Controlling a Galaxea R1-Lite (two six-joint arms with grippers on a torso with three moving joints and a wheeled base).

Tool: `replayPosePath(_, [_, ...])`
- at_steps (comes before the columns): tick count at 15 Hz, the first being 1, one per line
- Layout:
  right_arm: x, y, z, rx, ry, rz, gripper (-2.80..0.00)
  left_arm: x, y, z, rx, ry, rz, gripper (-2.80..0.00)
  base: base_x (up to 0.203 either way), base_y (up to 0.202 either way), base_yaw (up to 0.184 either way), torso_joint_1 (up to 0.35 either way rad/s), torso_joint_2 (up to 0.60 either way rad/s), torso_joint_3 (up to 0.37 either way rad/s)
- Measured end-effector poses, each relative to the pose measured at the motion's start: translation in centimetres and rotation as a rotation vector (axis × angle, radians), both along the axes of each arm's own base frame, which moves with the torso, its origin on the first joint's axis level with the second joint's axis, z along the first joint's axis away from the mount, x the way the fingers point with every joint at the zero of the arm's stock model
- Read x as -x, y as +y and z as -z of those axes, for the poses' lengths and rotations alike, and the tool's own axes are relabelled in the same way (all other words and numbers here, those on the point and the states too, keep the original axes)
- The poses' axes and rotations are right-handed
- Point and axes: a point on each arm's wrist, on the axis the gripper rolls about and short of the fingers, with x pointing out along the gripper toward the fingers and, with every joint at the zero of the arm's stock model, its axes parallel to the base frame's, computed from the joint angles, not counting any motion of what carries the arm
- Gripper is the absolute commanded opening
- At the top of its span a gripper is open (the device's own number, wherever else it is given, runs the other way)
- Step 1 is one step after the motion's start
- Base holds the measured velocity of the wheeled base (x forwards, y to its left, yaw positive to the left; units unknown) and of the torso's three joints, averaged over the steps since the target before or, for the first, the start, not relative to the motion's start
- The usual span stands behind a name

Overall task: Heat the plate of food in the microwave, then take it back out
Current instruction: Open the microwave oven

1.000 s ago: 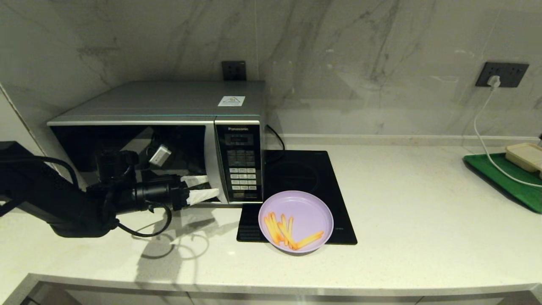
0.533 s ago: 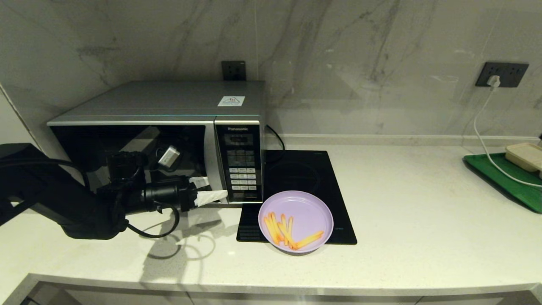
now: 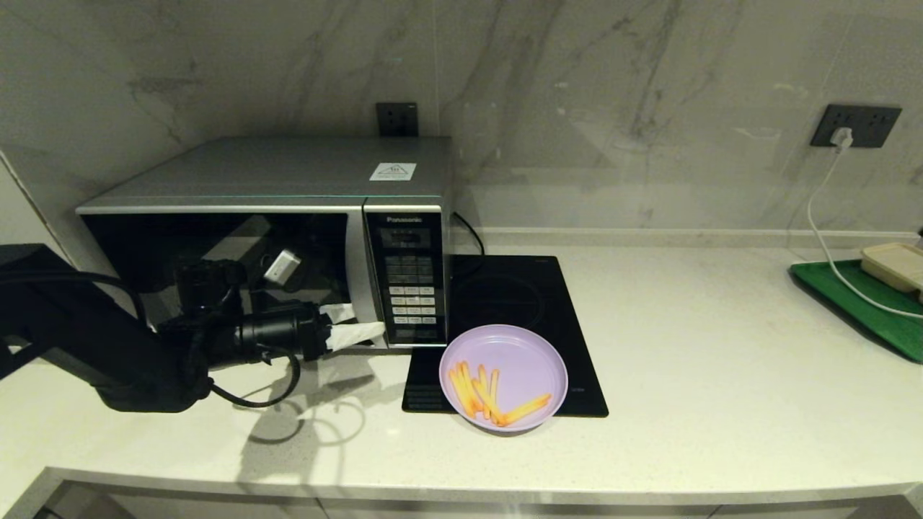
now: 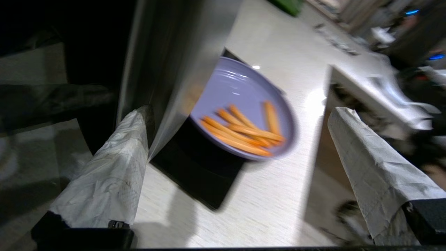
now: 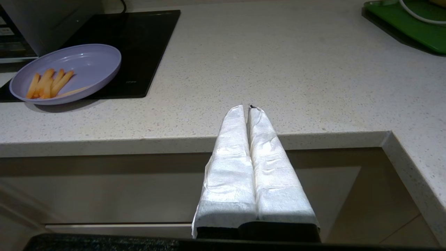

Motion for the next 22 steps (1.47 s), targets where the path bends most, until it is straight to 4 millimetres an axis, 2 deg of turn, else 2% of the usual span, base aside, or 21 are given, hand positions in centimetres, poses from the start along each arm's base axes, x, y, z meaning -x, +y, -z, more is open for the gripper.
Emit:
replayPosePath(3, [0.0,0.0,0.0,0.000,0.000,0.001,-2.80,1.9,2.3,-1.1,0.085,0.105,0.105,0.00,0.000,0.000,0.000,0.000,0.00,0.000])
replayPosePath(6, [0.0,0.0,0.0,0.000,0.000,0.001,-2.80,3.0,4.0,-1.6,0.092,0.109,0.055,0.00,0.000,0.000,0.000,0.000,0.00,0.000])
replayPosePath(9, [0.0,0.0,0.0,0.000,0.000,0.001,-2.80,3.1,4.3,-1.3,0.035,0.077,-0.102,0.00,0.000,0.000,0.000,0.000,0.00,0.000])
replayPosePath(12, [0.0,0.0,0.0,0.000,0.000,0.000,-2.80,4.5,4.5,-0.6,-0.106,-0.023,-0.290,0.00,0.000,0.000,0.000,0.000,0.00,0.000])
replayPosePath(14, [0.0,0.0,0.0,0.000,0.000,0.000,-2.80,5.7,4.8,-1.0,-0.237,-0.098,-0.468,0.00,0.000,0.000,0.000,0.000,0.00,0.000])
replayPosePath(17, [0.0,0.0,0.0,0.000,0.000,0.000,-2.80,8.5,5.6,-3.7,-0.312,-0.185,-0.654,0.00,0.000,0.000,0.000,0.000,0.00,0.000])
replayPosePath(20, [0.0,0.0,0.0,0.000,0.000,0.000,-2.80,11.9,5.7,-7.4,-0.292,-0.233,-0.695,0.00,0.000,0.000,0.000,0.000,0.00,0.000])
replayPosePath(21, [0.0,0.0,0.0,0.000,0.000,0.000,-2.80,12.8,5.6,-8.9,-0.288,-0.239,-0.700,-2.80,0.000,0.000,0.000,0.000,0.00,0.000])
replayPosePath(22, [0.0,0.0,0.0,0.000,0.000,0.000,-2.80,13.7,5.6,-10.4,-0.286,-0.237,-0.702,-2.80,0.000,0.000,0.000,0.000,0.00,0.000])
